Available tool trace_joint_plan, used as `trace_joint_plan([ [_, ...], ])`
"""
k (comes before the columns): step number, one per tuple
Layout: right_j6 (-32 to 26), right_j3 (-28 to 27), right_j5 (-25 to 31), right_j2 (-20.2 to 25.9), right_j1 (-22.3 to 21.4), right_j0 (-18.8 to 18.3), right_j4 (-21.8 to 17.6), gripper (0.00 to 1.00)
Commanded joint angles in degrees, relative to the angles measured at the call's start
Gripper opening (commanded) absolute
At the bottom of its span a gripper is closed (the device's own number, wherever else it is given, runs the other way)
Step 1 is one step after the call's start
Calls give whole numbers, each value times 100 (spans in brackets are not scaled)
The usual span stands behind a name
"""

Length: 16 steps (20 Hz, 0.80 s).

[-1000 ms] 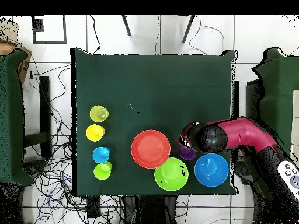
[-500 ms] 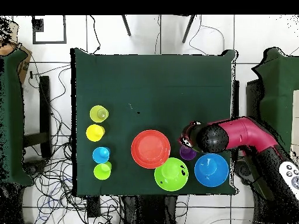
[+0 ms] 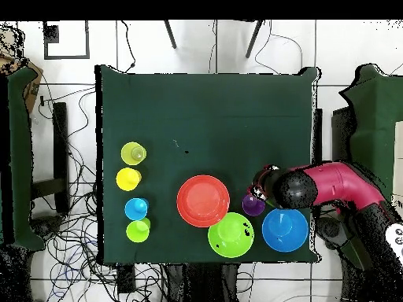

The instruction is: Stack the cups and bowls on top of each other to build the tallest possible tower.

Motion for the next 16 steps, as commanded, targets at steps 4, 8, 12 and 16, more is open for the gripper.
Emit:
trace_joint_plan([
  [4,-2291,-249,699,-368,121,140,-674,100],
  [8,-2101,-275,690,-413,159,232,-698,100],
  [12,-1943,-198,634,-380,154,252,-625,100],
  [16,-1850,-98,575,-365,110,227,-600,100],
])
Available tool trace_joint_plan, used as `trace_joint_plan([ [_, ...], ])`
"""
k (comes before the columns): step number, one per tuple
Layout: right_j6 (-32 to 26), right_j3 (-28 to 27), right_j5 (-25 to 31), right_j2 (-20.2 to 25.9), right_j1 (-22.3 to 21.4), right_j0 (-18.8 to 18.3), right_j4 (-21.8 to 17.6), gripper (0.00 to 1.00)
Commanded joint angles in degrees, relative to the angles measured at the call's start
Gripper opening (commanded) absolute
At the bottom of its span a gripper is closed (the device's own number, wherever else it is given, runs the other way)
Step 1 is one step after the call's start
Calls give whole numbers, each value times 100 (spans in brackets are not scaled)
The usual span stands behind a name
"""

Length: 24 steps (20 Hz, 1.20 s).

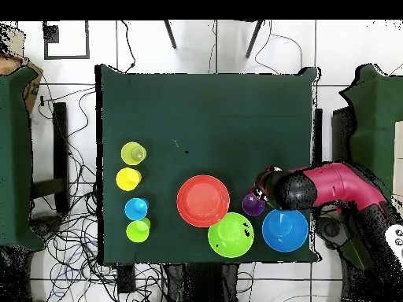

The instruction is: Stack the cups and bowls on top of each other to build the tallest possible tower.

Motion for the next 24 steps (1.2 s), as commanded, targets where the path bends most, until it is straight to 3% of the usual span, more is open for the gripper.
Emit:
trace_joint_plan([
  [1,-1725,-90,547,-352,138,244,-388,100],
  [12,-1734,-101,418,-409,244,165,-493,100],
  [24,-1564,-487,341,-604,695,403,-755,100],
])
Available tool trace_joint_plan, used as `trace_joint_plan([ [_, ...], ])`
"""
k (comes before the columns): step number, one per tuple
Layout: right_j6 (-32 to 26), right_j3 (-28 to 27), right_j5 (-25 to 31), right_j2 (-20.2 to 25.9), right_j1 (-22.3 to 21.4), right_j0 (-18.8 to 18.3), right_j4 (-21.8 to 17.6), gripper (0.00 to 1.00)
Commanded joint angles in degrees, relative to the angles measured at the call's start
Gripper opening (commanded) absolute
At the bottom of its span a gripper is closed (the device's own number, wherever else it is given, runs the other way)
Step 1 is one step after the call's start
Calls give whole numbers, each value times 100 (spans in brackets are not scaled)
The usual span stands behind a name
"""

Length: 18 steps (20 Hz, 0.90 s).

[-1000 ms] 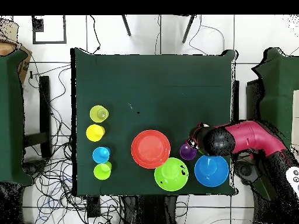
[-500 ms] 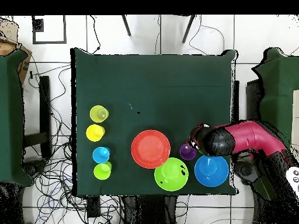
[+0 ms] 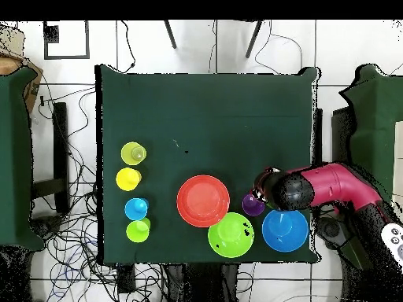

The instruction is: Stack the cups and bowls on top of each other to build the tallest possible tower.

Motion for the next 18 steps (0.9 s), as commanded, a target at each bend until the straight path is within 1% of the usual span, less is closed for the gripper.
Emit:
trace_joint_plan([
  [1,-1533,-546,319,-591,649,416,-656,100],
  [6,-1476,-641,196,-701,765,480,-810,100],
  [10,-1548,-644,227,-695,742,457,-771,100],
  [18,-1439,-514,191,-630,617,482,-669,100],
])
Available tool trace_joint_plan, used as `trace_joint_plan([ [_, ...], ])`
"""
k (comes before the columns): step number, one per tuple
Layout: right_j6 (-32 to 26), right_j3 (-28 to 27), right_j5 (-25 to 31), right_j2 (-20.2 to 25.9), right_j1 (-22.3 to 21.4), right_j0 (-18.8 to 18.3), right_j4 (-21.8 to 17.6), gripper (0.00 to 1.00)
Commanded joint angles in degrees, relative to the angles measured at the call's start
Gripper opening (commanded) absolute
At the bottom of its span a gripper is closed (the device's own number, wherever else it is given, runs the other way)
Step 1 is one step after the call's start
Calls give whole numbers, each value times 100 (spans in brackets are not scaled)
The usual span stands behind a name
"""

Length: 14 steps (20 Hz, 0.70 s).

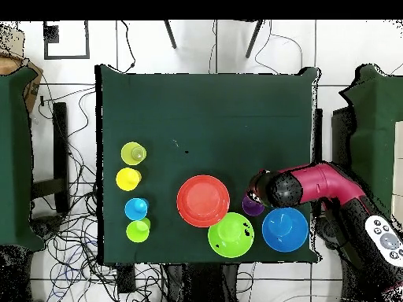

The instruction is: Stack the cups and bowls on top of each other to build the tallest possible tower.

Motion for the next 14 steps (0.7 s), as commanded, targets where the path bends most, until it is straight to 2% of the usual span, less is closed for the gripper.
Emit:
trace_joint_plan([
  [1,-1430,-247,183,-317,63,275,-343,100],
  [5,-1358,-229,128,-326,77,268,-348,100],
  [10,-1326,114,229,-166,-377,175,-105,100],
  [14,-1240,242,179,-143,-480,160,-54,100],
])
